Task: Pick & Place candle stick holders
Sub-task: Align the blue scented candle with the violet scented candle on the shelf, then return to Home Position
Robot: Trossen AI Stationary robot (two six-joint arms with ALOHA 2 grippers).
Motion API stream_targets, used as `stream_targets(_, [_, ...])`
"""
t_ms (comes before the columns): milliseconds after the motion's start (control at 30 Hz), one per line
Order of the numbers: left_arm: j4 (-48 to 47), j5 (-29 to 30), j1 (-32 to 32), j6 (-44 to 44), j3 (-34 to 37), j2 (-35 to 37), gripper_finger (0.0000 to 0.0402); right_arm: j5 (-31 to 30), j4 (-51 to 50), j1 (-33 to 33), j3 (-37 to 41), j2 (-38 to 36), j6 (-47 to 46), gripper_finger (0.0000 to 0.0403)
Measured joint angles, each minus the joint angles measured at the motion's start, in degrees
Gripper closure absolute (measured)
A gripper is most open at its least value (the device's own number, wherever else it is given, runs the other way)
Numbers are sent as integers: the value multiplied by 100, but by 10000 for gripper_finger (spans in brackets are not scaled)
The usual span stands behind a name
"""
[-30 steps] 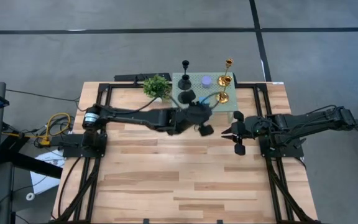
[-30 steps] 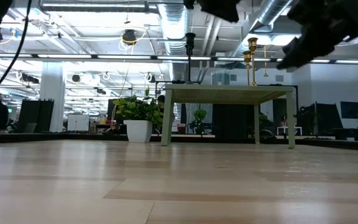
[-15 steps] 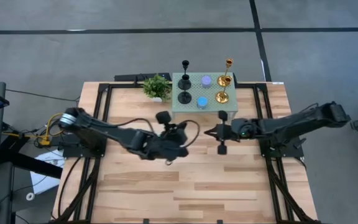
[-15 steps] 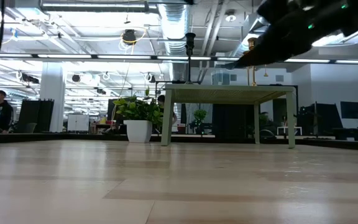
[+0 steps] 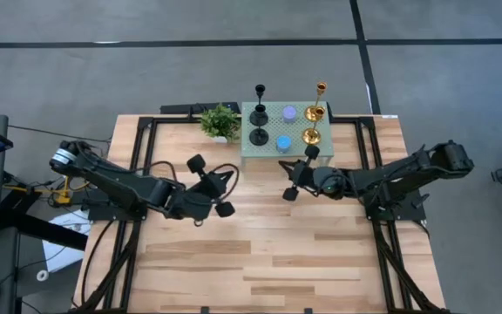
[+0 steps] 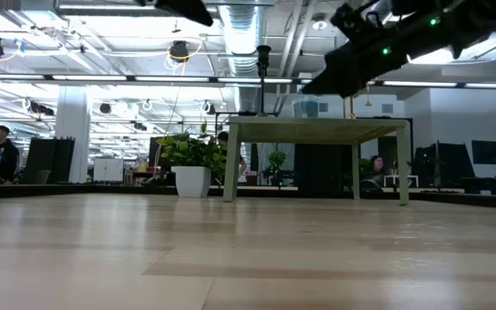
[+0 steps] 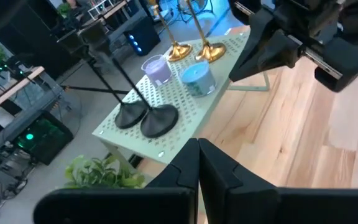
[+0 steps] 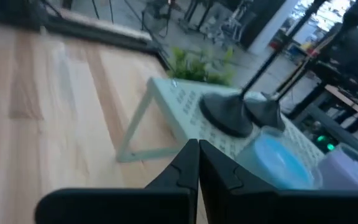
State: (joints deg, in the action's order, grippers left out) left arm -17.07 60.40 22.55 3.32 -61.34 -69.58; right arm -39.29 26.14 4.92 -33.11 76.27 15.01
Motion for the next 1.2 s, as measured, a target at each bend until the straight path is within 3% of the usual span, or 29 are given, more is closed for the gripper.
stream_targets(300, [100,-2,0,-1,162,120,397,-144,-31,-385,-101,369,10,403])
stream_targets(1000, [174,-2,0,-47,162,116,398,-308,8,-992,-101,367,148,403])
stream_targets(1200, [176,-2,0,-63,162,116,398,-235,-31,-420,-100,129,139,403])
